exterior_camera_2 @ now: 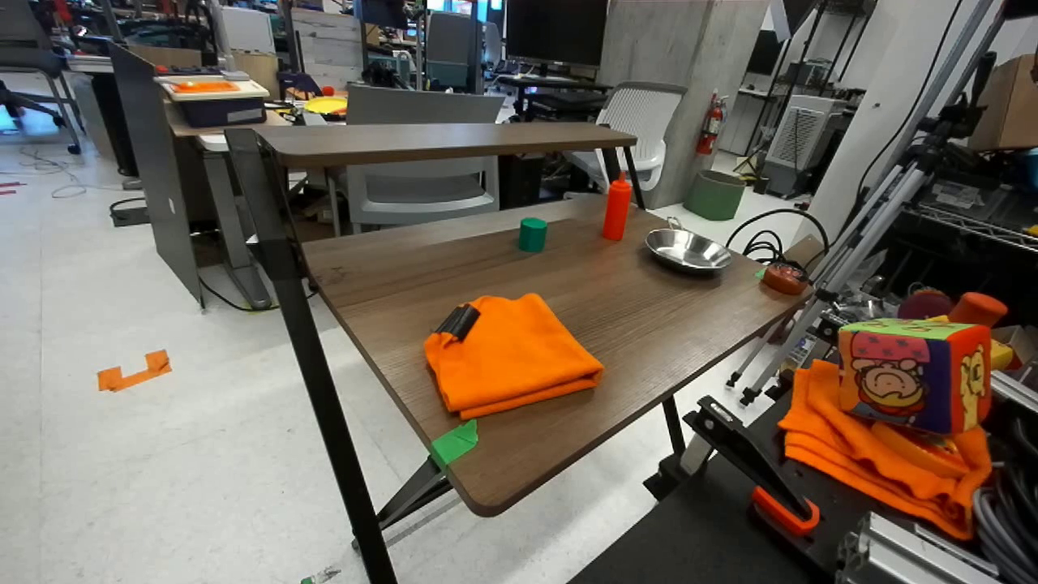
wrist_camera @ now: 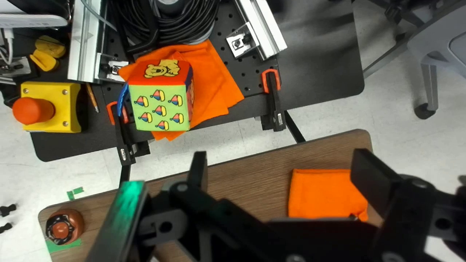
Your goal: Move the green block forward
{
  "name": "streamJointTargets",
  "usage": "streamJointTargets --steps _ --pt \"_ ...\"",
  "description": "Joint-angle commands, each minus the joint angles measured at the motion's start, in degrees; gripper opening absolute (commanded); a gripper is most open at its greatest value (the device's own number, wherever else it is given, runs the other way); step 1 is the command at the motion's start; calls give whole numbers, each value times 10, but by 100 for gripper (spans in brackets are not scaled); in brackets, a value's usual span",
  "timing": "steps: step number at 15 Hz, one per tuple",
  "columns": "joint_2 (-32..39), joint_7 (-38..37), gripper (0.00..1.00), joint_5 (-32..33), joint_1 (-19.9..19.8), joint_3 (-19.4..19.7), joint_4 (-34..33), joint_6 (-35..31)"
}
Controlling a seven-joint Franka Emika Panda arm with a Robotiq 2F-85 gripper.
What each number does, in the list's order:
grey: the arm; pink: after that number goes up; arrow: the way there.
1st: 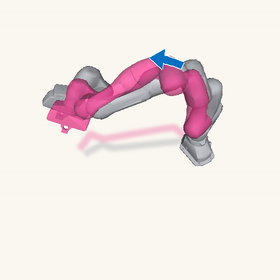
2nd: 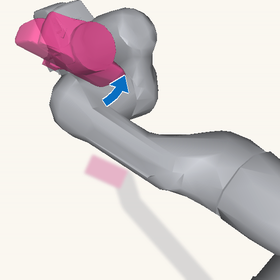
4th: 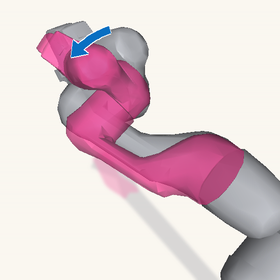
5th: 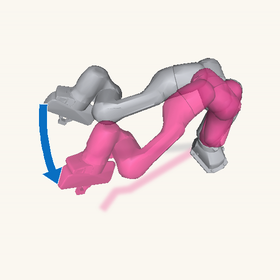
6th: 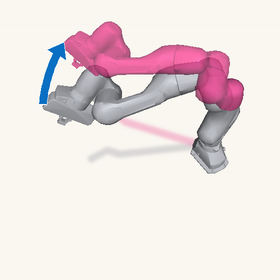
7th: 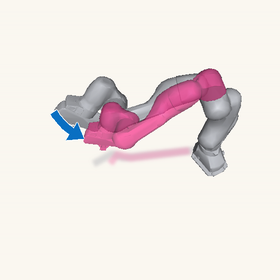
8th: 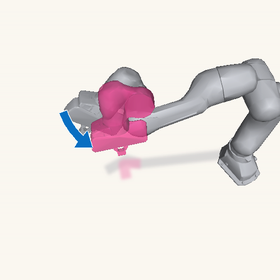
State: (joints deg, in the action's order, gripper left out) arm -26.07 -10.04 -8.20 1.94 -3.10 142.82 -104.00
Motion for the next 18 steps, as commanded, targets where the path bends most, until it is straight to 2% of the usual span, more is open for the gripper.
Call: streamJointTargets --steps 1,5,9,12,14,18 --pt "51 -28 100 2 -23 2 -30 -81" --pt "160 -70 100 16 -51 8 -86 -253" --pt "290 -151 100 59 -62 11 -159 -346" --pt "383 -228 100 126 -43 30 -227 -363" --pt "437 -267 100 147 -23 47 -277 -356" --pt "530 -283 100 130 9 64 -374 -339"
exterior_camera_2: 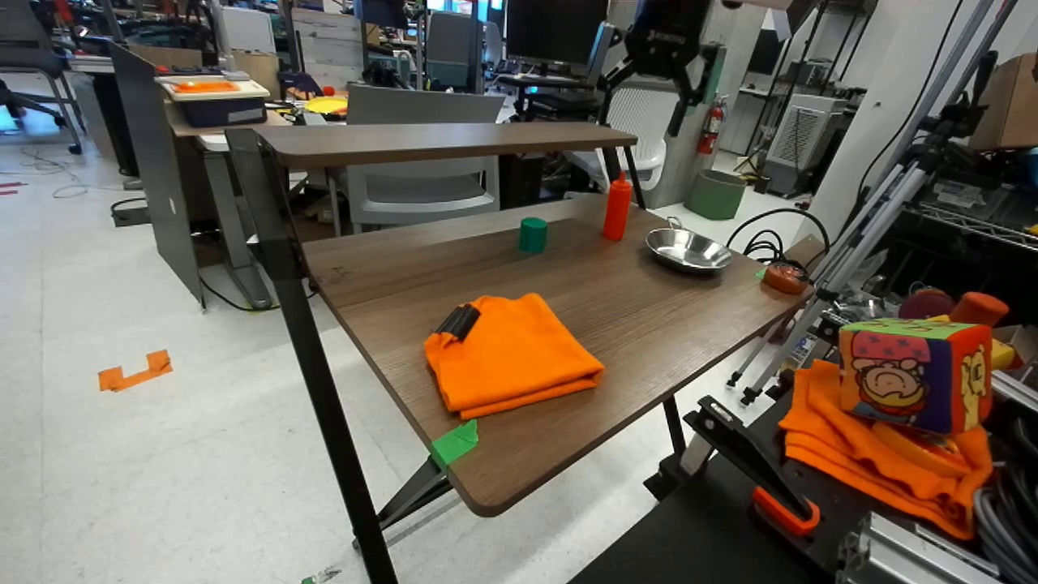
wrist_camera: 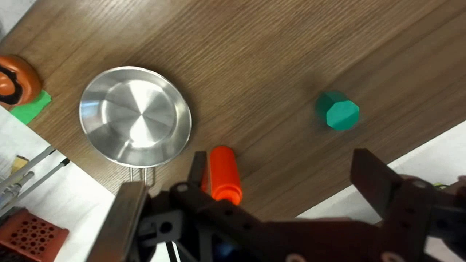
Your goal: Move the green block forward
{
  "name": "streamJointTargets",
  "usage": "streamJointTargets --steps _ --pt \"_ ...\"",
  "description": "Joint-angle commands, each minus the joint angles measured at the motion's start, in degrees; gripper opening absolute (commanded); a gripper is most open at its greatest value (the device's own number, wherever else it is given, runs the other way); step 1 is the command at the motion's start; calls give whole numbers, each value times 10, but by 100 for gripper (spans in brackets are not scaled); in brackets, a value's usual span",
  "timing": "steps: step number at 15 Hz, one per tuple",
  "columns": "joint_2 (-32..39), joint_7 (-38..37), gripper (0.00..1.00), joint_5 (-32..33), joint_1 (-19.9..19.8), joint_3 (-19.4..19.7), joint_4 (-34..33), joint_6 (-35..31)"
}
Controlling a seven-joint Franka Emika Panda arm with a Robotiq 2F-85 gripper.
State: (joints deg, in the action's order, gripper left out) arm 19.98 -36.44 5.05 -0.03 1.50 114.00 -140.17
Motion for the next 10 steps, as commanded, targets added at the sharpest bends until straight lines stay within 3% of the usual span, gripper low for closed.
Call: streamJointTargets --steps 1,10 --pt "89 -18 100 -6 35 20 -108 26" --pt "243 -2 100 -58 65 9 -298 105"
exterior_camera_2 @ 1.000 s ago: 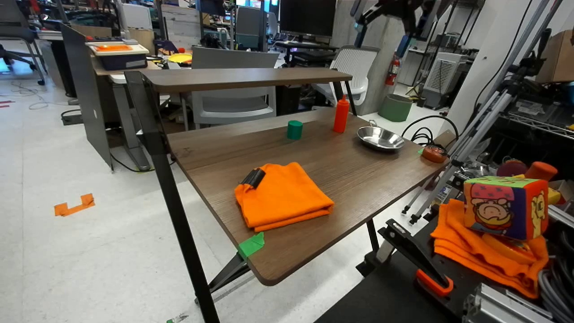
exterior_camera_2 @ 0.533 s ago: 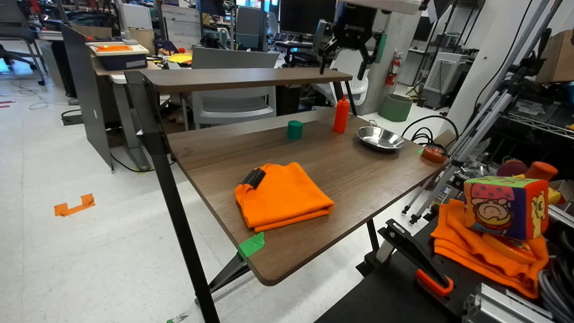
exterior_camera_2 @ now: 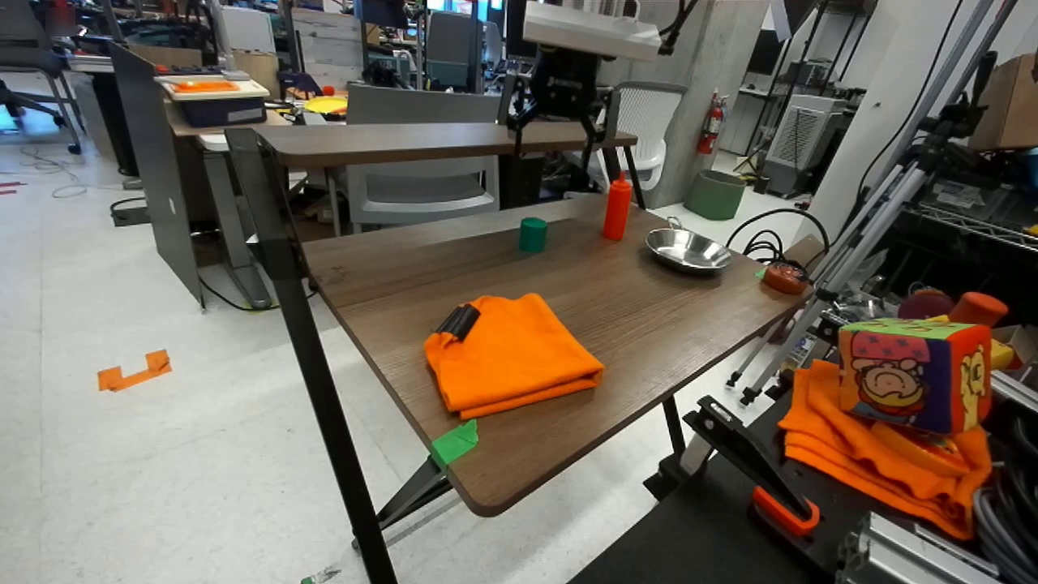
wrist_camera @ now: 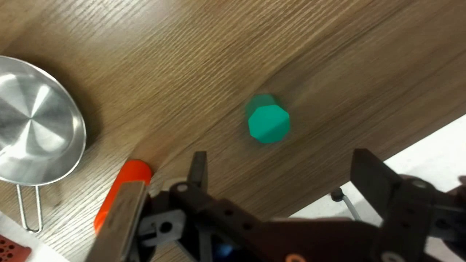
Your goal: Move the green block forward
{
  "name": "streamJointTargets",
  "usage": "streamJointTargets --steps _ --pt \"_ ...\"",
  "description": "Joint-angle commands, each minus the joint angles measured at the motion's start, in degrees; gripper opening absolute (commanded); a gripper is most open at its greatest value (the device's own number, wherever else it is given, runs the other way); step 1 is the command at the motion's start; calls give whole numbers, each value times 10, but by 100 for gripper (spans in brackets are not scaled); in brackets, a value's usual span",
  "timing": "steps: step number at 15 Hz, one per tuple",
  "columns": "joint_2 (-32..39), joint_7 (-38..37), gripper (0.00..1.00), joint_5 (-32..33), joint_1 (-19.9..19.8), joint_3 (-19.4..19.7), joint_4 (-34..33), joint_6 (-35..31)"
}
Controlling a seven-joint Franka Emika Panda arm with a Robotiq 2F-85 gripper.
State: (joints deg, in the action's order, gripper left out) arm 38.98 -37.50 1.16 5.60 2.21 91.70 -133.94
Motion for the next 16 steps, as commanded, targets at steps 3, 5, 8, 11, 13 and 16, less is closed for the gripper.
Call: streamJointTargets --steps 3,5,8,11,13,16 --pt "100 7 100 -18 19 7 -124 72" --pt "129 10 100 -21 18 6 -155 98" --pt "165 14 100 -28 13 3 -198 132" --pt "191 16 100 -27 14 6 -231 154" --pt "210 10 100 -25 15 11 -257 168" --pt "233 4 100 -19 17 19 -294 179"
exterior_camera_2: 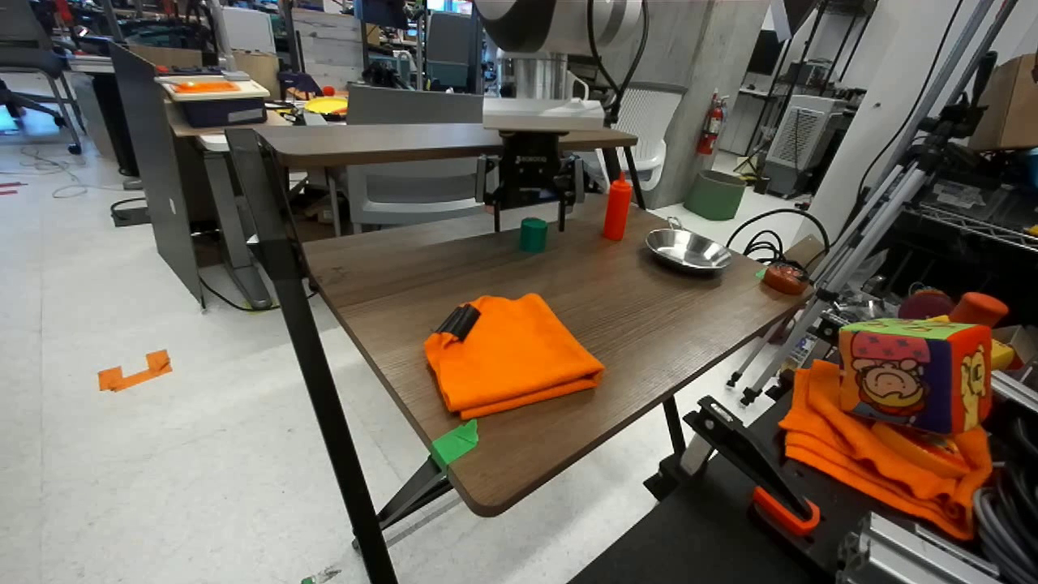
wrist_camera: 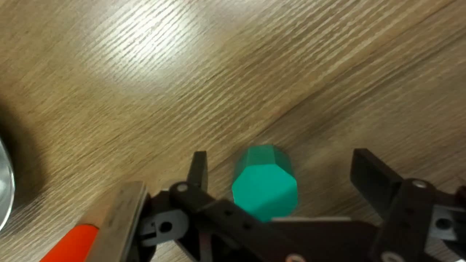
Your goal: Move the green block forward
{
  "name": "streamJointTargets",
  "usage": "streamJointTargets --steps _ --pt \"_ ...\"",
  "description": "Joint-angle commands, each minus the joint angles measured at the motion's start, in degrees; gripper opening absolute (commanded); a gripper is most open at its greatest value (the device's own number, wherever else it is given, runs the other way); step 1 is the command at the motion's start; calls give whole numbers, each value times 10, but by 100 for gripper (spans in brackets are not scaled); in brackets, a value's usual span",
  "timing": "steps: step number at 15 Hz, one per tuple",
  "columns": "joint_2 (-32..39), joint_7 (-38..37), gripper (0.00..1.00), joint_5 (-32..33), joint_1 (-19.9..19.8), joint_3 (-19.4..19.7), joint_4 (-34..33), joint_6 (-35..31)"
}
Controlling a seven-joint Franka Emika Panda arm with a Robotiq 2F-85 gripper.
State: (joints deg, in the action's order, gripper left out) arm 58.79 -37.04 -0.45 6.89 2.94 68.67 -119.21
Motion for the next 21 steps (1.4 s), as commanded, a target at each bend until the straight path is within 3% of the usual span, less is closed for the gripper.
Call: streamJointTargets --steps 1,2,3,4,11,14,16,21 --pt "43 -3 100 -1 5 16 -76 36" --pt "49 -3 100 -1 4 17 -88 40" --pt "55 -2 75 -1 3 18 -98 43" --pt "60 0 74 -2 2 19 -108 48" --pt "64 12 20 -10 -5 10 -136 104" --pt "14 47 19 -5 -3 -2 -67 82" --pt "-38 74 19 8 8 -2 17 31" --pt "-112 122 19 24 33 7 143 -51"
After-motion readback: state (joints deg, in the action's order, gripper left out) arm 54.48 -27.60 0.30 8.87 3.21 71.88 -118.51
